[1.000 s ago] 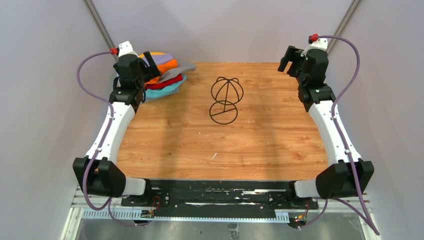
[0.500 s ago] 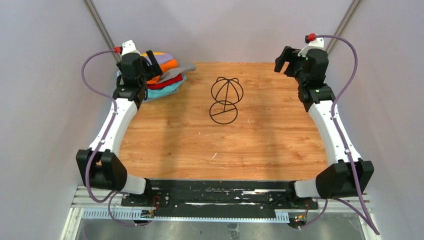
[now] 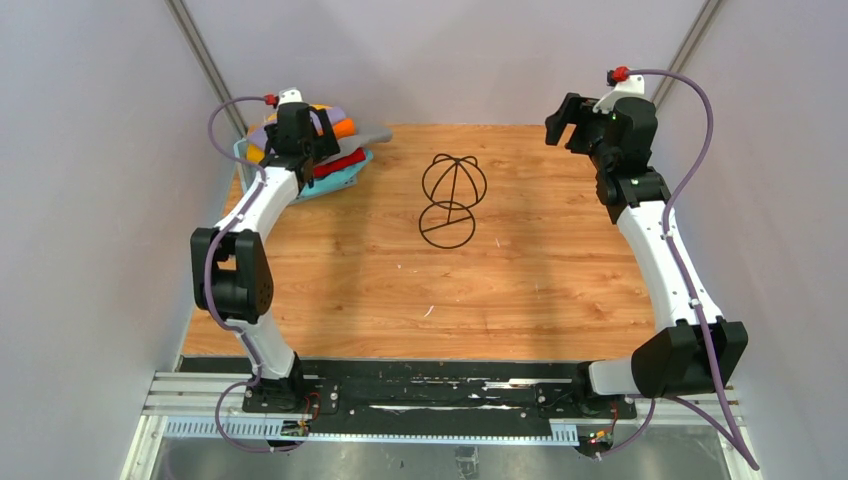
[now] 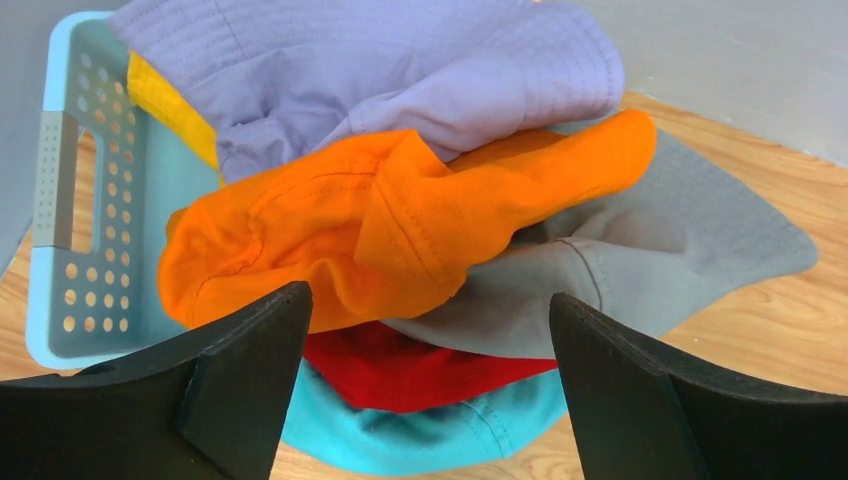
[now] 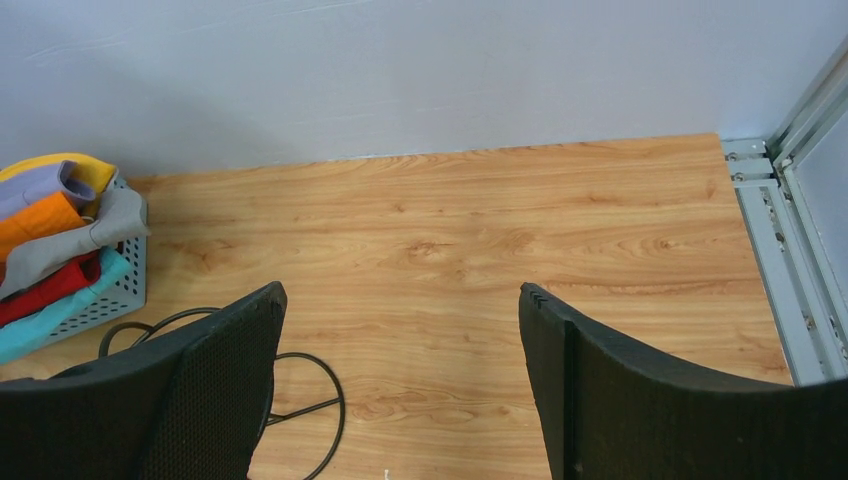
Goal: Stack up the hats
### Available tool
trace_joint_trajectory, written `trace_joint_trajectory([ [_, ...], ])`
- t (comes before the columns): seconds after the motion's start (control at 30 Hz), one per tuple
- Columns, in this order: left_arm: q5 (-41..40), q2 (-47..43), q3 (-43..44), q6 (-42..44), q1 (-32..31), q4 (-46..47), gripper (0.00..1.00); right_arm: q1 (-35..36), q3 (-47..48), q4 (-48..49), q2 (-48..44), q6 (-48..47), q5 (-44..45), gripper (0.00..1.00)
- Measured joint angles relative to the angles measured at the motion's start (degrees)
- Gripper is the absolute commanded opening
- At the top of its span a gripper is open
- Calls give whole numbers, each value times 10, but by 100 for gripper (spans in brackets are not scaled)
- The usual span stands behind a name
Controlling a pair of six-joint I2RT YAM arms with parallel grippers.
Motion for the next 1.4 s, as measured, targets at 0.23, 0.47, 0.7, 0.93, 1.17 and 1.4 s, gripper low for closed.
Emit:
trace_joint_trajectory([
  [0.23, -7, 17, -1, 6, 4, 26, 49, 0, 0, 0, 0, 0, -5, 85],
  [0.47, -21, 38, 7, 38, 12, 59, 7, 0, -1, 2, 0, 0, -9, 85],
  [0.7, -25, 56, 54, 61, 12, 37, 0, 0, -2, 8, 0, 1, -10, 85],
  [0.93, 6, 21, 168, 79, 14, -59, 0, 0, -2, 9, 0, 2, -16, 85],
  [1.17, 89, -41, 363, 102, 3, -133, 0, 0, -2, 10, 0, 7, -30, 85],
  [1.4, 196, -94, 409, 105, -22, -172, 0, 0, -2, 39, 0, 15, -124, 77],
])
